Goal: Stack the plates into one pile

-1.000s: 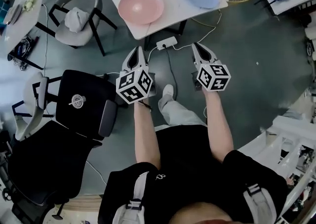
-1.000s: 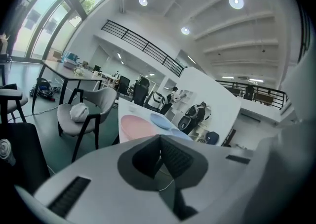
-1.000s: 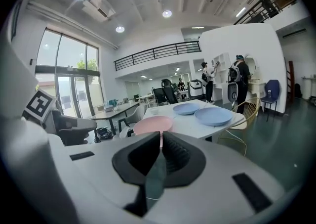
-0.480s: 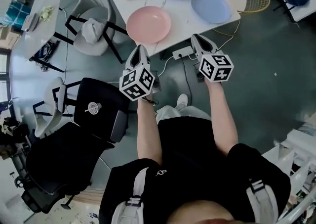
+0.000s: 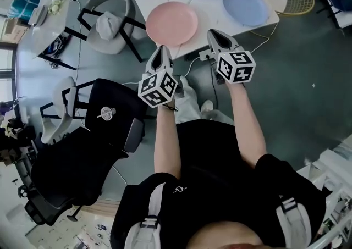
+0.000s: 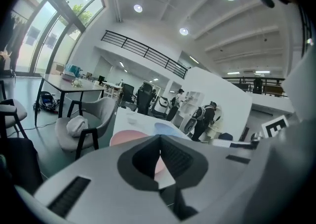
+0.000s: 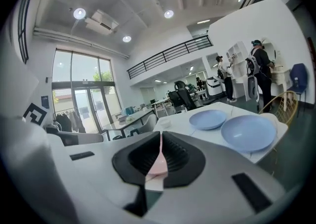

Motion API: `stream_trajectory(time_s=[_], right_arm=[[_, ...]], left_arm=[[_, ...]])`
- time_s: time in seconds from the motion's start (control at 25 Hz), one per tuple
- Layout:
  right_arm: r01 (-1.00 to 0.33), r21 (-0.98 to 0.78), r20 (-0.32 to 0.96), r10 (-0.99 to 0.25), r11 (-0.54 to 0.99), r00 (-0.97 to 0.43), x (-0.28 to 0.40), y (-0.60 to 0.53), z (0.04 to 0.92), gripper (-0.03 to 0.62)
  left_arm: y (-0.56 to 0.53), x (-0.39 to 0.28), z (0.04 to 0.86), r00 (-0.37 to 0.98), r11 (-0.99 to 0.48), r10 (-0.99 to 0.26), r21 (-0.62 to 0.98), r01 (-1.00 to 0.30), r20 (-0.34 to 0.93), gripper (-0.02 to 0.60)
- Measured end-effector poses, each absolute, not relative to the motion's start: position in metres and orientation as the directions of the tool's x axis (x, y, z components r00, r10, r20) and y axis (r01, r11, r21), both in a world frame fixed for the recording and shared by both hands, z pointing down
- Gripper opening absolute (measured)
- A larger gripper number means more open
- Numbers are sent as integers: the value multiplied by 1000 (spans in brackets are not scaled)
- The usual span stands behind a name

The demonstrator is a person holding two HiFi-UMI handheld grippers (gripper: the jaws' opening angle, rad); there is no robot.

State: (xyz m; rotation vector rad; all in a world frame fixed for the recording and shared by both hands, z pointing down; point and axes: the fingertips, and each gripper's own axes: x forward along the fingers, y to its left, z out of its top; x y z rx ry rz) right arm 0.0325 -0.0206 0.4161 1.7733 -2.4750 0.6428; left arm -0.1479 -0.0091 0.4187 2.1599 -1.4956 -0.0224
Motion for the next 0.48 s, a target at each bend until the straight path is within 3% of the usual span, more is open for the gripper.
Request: stream_trajectory(time_s=[0.48], right_arm=[[-911,-366,341,-884,189,-320,55,-89,461,8]], left_arm=[[-83,-173,469,279,-141,-858,324,-935,430,15]])
